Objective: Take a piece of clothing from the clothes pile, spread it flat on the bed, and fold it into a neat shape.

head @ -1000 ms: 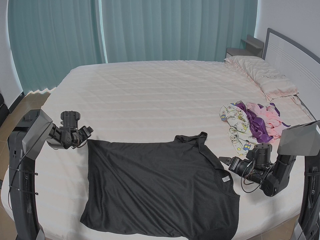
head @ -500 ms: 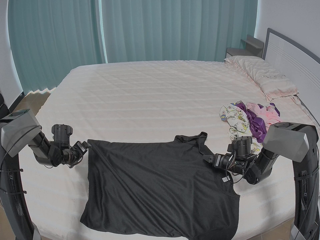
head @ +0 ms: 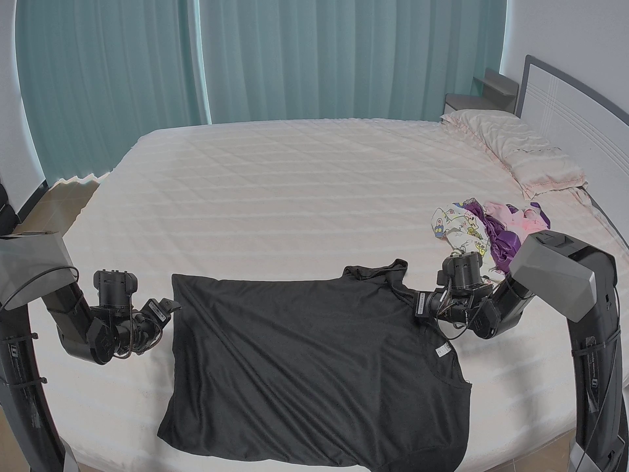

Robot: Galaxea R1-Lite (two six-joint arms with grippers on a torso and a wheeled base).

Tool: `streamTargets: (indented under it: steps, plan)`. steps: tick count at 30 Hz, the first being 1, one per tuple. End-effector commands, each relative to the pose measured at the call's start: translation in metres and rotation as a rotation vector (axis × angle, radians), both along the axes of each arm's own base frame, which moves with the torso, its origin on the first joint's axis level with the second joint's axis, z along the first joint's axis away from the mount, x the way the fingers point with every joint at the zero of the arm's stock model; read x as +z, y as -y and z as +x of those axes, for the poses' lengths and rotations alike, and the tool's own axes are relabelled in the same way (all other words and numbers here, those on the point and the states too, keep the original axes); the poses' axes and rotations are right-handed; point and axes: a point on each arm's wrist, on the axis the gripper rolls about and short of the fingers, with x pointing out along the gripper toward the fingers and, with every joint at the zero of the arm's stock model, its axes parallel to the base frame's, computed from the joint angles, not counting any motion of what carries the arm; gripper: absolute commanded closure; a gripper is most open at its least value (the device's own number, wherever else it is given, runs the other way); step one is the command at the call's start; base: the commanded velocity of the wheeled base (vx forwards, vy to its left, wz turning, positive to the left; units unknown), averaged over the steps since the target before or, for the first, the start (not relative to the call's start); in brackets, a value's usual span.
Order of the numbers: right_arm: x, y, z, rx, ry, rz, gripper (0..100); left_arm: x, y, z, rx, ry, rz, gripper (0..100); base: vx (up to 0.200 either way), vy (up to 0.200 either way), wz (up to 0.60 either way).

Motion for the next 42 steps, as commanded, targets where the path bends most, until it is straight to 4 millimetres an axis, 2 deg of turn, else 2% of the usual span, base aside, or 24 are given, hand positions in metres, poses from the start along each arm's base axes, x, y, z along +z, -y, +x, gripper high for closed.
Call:
streamTargets:
  steps: [1,6,17,18,22,26,28,30,35,37,39,42]
  plan:
    - [0.004,0.009,0.006,-0.023,0.017,0.006,100,0.000,0.001,-0.003,-0.001,-0.007,-0.001,0,0.000,0.000,0.00]
    - [0.014,0.020,0.007,-0.047,0.037,0.024,100,-0.002,0.001,-0.004,-0.002,-0.014,0.000,0,0.000,0.000,0.00]
    - [0.006,0.030,0.008,-0.090,-0.002,0.046,100,-0.003,0.001,-0.004,-0.002,-0.019,0.000,0,0.000,0.000,0.00]
    - [0.006,0.030,0.008,-0.090,-0.002,0.046,0,-0.003,0.001,-0.004,-0.002,-0.019,0.000,0,0.000,0.000,0.00]
    - [0.006,0.034,0.006,-0.099,-0.024,0.042,0,-0.004,0.000,-0.005,0.001,-0.022,-0.002,0,0.000,0.000,0.00]
    - [0.027,0.048,0.009,-0.133,0.022,0.063,0,-0.004,0.000,-0.007,0.003,-0.028,-0.003,0,0.000,0.000,0.00]
    - [0.050,0.047,0.013,-0.130,0.062,0.154,0,-0.005,0.000,-0.007,0.002,-0.030,-0.004,0,0.000,0.000,0.00]
    - [0.066,0.042,0.017,-0.128,0.076,0.225,0,-0.005,0.000,-0.007,0.003,-0.031,-0.005,0,0.000,0.000,0.00]
    - [0.083,0.009,0.032,-0.168,0.015,0.391,0,-0.004,0.000,-0.008,0.022,-0.031,-0.034,0,0.000,0.000,0.00]
    - [0.083,0.004,0.036,-0.176,0.003,0.409,0,-0.004,0.000,-0.007,0.021,-0.029,-0.035,0,0.000,0.000,0.00]
    - [0.089,-0.006,0.048,-0.186,-0.012,0.439,0,-0.005,0.000,-0.008,0.023,-0.034,-0.037,0,0.000,0.000,0.00]
    - [0.080,-0.016,0.057,-0.210,-0.069,0.465,0,-0.006,0.000,-0.009,0.019,-0.038,-0.035,0,0.000,0.000,0.00]
